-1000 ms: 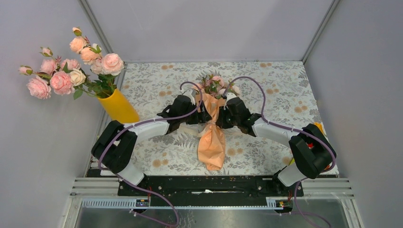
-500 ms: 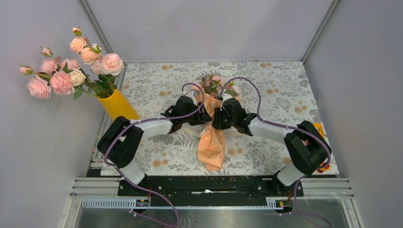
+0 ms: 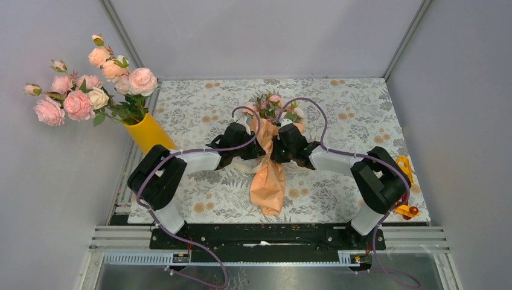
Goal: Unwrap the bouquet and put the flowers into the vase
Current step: Untie the ribbon from the wrapping paper.
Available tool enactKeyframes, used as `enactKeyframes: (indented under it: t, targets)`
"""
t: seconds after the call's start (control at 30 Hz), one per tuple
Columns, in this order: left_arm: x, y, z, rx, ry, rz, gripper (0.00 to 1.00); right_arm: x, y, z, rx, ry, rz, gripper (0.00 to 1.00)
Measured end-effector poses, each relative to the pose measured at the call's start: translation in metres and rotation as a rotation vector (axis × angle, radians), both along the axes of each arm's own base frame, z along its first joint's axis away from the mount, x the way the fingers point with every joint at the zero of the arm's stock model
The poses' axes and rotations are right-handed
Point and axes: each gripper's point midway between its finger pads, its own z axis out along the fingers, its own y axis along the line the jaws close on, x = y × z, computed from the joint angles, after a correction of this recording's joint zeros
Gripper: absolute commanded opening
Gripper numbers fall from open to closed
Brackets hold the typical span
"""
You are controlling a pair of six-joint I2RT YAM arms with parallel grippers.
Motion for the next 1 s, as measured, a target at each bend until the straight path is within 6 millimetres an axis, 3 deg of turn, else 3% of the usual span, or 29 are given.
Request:
enactKeyframes:
  t: [0.03, 0.33, 0.7, 0.83, 1.0]
  targets:
    - [0.001, 0.0, -0.001, 0.001, -0.001, 0.0, 0.16, 0.001, 0.0, -0.001, -0.001, 0.001, -0.005, 0.0]
    - [0.004, 0.0, -0.004, 0.008, -0.011, 0.008, 0.04, 0.007, -0.005, 0.001, -0.015, -0.02, -0.059, 0.0]
    - [0.007, 0.002, -0.005, 0.02, -0.025, 0.014, 0.01, 0.005, -0.032, 0.011, -0.053, -0.087, -0.149, 0.0]
    - [0.007, 0.002, -0.005, 0.024, -0.028, 0.01, 0.01, -0.006, -0.025, 0.014, -0.007, -0.077, -0.085, 0.16]
    - [0.006, 0.003, -0.003, 0.025, -0.033, 0.006, 0.01, -0.011, -0.012, 0.025, 0.039, -0.098, 0.009, 0.23]
